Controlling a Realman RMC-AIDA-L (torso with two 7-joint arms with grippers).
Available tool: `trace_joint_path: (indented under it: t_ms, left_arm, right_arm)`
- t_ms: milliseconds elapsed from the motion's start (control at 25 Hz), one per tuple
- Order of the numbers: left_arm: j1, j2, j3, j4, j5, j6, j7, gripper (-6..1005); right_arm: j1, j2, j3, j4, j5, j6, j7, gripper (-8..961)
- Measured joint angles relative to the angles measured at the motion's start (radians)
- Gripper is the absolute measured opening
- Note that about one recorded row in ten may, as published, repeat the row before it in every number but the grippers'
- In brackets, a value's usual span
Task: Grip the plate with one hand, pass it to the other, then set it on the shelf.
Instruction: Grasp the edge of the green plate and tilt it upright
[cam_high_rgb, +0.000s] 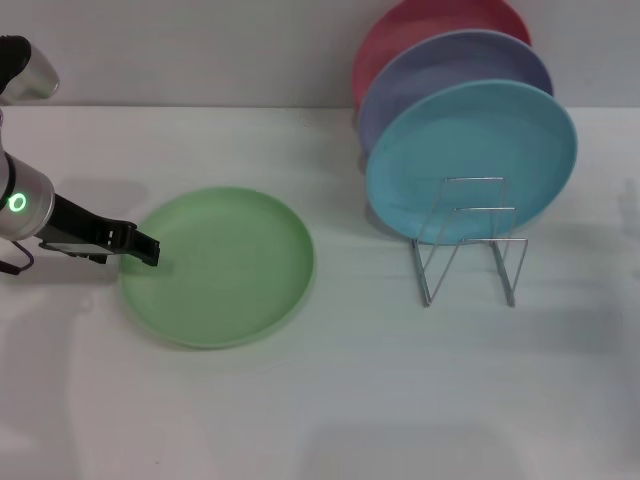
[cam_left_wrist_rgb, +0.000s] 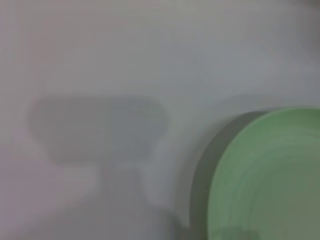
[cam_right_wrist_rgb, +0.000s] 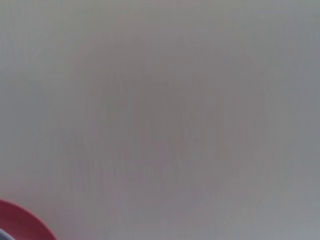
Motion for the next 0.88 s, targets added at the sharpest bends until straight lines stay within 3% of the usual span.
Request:
trace_joint_path:
  t_ms: [880]
  left_arm:
    - [0.006, 0.002, 0.001, -0.026, 0.009, -0.018, 0.0, 607]
  right_arm:
    - [0.0, 0.002, -0.014, 0.0, -0.002, 0.013, 0.0, 610]
